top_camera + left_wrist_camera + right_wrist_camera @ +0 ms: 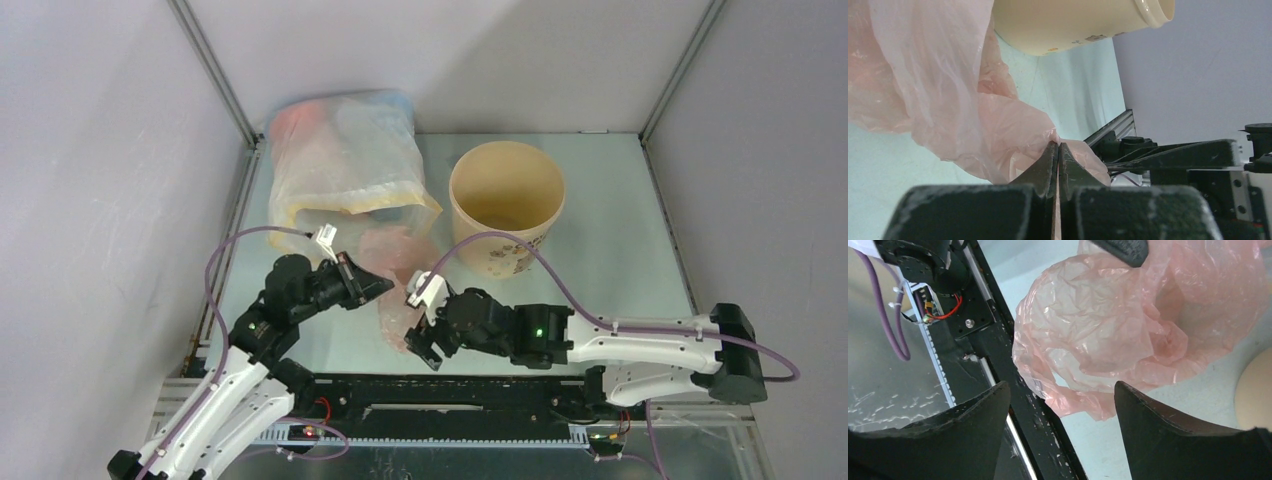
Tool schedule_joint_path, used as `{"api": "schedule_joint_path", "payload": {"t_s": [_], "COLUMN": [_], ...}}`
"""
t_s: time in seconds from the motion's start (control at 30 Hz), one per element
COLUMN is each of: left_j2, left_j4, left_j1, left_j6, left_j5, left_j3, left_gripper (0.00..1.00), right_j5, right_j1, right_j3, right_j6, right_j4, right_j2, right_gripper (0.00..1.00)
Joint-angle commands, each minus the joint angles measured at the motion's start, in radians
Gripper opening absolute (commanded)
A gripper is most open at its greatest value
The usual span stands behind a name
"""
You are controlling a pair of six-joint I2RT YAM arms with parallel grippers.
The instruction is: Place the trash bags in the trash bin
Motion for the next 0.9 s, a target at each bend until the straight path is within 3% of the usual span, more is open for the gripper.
{"api": "schedule_joint_path", "payload": {"t_s": [0.0,0.2,0.27,0.33,0.4,0.47,0.6,0.87], "left_j2": [0.012,0.015,0.016,0.020,0.022,0.016,-0.016,-0.202], "left_j4": [0.076,0.096,0.107,0.108,0.106,0.086,-0.035,-0.184], "left_j1": [-0.016,-0.020,-0.020,-0.020,-0.020,-0.020,-0.019,-0.019], "left_j6": [-0.023,-0.034,-0.039,-0.036,-0.021,0.011,0.082,0.102], "left_j5": [-0.022,-0.026,-0.023,-0.022,-0.025,-0.043,-0.126,-0.307], "left_j3": [0.045,0.036,0.032,0.032,0.036,0.050,0.103,0.127], "left_gripper": [0.00,0.01,0.01,0.03,0.07,0.19,0.55,0.82], "right_j5": [0.081,0.178,0.216,0.260,0.293,0.305,0.318,0.203], "right_j1": [0.046,0.065,0.064,0.066,0.068,0.067,0.041,-0.149], "right_j3": [-0.026,-0.057,-0.057,-0.057,-0.057,-0.060,-0.066,-0.117], "right_j6": [-0.030,-0.031,-0.029,-0.018,-0.005,0.003,0.045,0.216], "right_j4": [0.056,0.084,0.099,0.108,0.110,0.107,0.072,-0.026], "right_j2": [0.039,0.118,0.145,0.156,0.147,0.118,0.019,-0.190], "right_gripper": [0.80,0.80,0.74,0.53,0.23,0.02,0.00,0.00]}}
